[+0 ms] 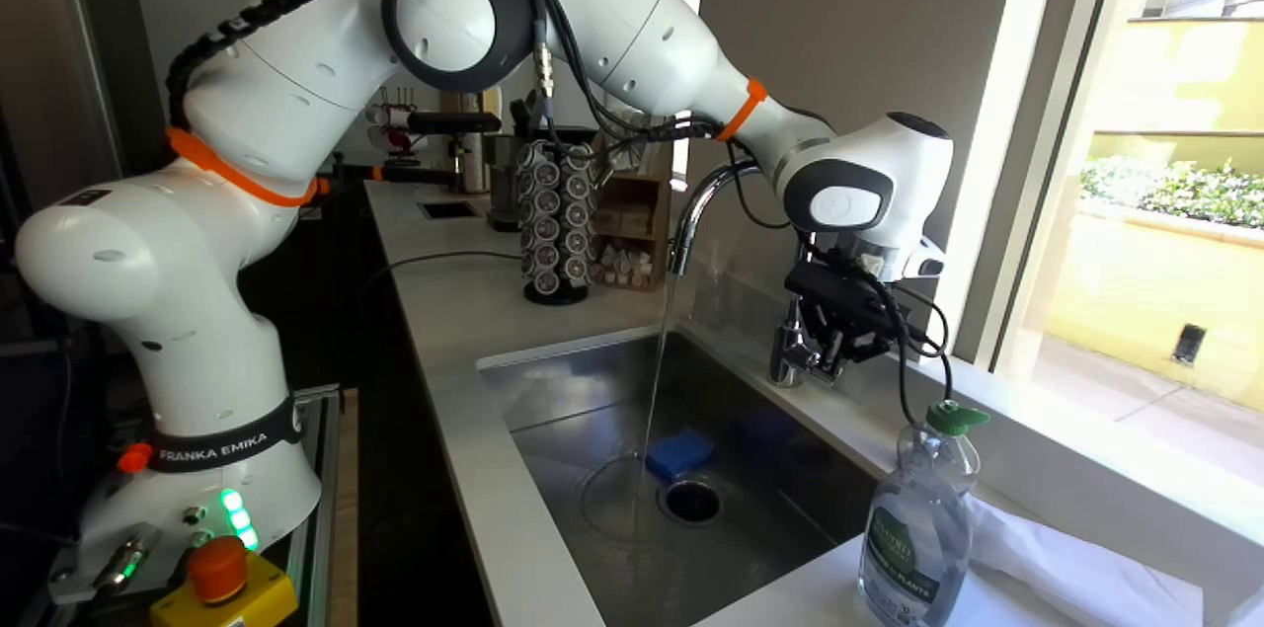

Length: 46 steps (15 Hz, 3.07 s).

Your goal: Push the faucet handle to the right.

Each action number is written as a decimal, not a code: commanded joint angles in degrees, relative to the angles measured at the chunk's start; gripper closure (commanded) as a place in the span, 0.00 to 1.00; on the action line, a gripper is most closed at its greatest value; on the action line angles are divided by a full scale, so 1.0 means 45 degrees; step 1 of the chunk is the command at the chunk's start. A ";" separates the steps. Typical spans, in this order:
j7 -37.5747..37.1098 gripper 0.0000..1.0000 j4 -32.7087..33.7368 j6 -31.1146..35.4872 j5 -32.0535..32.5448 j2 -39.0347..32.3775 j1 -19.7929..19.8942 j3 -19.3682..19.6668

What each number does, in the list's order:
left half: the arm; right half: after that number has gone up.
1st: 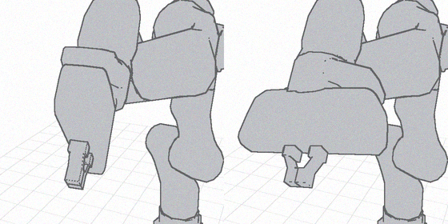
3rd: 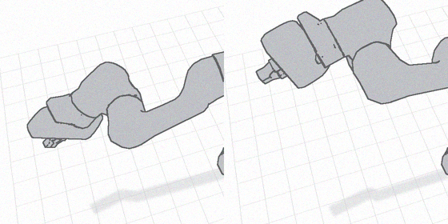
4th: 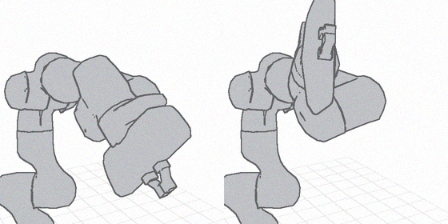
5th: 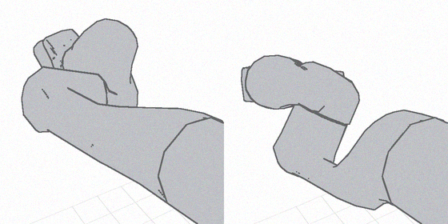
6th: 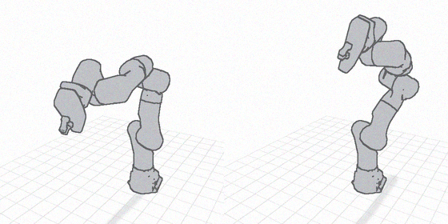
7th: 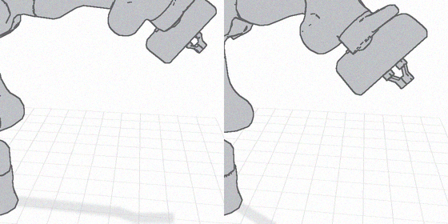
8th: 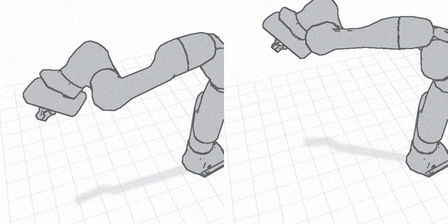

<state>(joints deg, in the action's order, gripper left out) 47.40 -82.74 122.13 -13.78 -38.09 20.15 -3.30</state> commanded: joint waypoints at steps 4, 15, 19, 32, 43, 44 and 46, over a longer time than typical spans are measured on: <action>0.0022 0.41 -0.0416 -0.0324 0.0173 0.0401 -0.0006 0.0314; -0.0552 0.00 -0.1027 -0.0107 0.0039 0.1592 0.0003 0.0612; -0.0522 0.00 -0.1600 -0.0030 0.0033 0.2351 0.0033 0.0804; -0.0255 0.00 -0.4533 0.0413 -0.0041 0.5292 -0.0142 0.1535; 0.0229 0.00 -0.6802 0.1170 0.0012 0.7196 -0.0585 0.2179; 0.0384 0.00 -0.7045 0.1536 -0.0148 0.7293 -0.0634 0.2196; 0.0110 0.00 -0.6298 0.1083 -0.0055 0.6820 -0.0691 0.2311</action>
<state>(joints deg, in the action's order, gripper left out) 47.80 -111.28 127.26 -13.84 -7.34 18.39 5.67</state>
